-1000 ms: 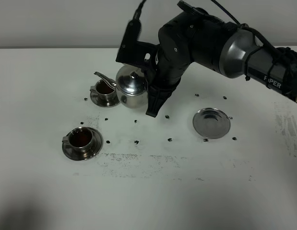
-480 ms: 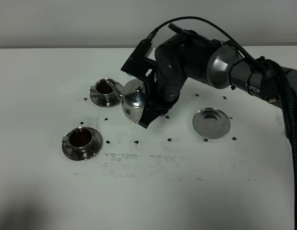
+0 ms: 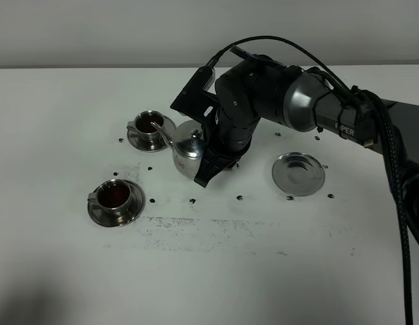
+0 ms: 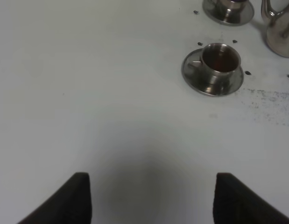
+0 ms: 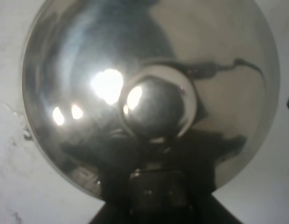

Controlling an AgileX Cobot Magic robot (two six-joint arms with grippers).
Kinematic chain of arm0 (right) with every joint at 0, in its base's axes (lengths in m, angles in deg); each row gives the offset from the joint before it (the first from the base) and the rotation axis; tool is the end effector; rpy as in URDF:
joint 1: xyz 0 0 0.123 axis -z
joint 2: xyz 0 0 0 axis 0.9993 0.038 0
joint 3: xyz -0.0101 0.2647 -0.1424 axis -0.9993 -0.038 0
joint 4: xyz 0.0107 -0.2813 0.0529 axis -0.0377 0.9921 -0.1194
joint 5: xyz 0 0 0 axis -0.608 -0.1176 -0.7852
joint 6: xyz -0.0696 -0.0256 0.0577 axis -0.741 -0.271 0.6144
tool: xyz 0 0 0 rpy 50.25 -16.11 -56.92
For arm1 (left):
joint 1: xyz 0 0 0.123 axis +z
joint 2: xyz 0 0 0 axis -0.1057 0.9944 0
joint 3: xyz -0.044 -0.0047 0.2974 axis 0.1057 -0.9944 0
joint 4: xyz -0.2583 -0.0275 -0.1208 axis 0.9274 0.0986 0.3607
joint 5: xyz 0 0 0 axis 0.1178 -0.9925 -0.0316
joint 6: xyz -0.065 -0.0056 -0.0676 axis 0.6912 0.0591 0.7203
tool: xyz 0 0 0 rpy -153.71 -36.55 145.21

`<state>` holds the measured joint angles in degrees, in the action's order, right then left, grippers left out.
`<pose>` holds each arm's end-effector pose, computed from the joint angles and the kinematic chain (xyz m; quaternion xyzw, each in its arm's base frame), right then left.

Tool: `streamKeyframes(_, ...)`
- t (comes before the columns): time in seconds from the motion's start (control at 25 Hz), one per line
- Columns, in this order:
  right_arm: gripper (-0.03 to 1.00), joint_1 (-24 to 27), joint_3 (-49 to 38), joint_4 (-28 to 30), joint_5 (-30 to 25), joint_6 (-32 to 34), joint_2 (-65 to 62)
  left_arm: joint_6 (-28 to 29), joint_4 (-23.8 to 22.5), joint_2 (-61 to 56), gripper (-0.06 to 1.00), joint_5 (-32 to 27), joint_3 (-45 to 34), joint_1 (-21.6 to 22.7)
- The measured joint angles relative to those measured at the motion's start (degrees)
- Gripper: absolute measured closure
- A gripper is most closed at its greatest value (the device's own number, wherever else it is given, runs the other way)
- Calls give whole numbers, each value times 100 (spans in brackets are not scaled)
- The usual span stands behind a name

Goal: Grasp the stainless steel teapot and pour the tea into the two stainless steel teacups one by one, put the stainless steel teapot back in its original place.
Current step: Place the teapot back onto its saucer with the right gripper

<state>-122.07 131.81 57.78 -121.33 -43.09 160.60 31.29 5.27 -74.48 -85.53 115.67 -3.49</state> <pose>0.4209 0.2781 0.1672 -0.4477 0.8788 -0.0165 0.1643 0.0180 -0.0096 0.2791 -0.0020 0.8612 -0.0419 0.5066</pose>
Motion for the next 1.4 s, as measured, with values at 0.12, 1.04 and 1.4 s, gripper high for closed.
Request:
streamKeyframes(0.12,79,8,-257,0,-24,5,-435,0,0,0,40,0,0,0)
streamKeyframes(1.04,79,1591,-3271,39,1163,1656,-2150,0,0,0,40,0,0,0)
streamKeyframes(1.4,79,1597,-3278,20,1285,1687,-1815,0,0,0,40,0,0,0)
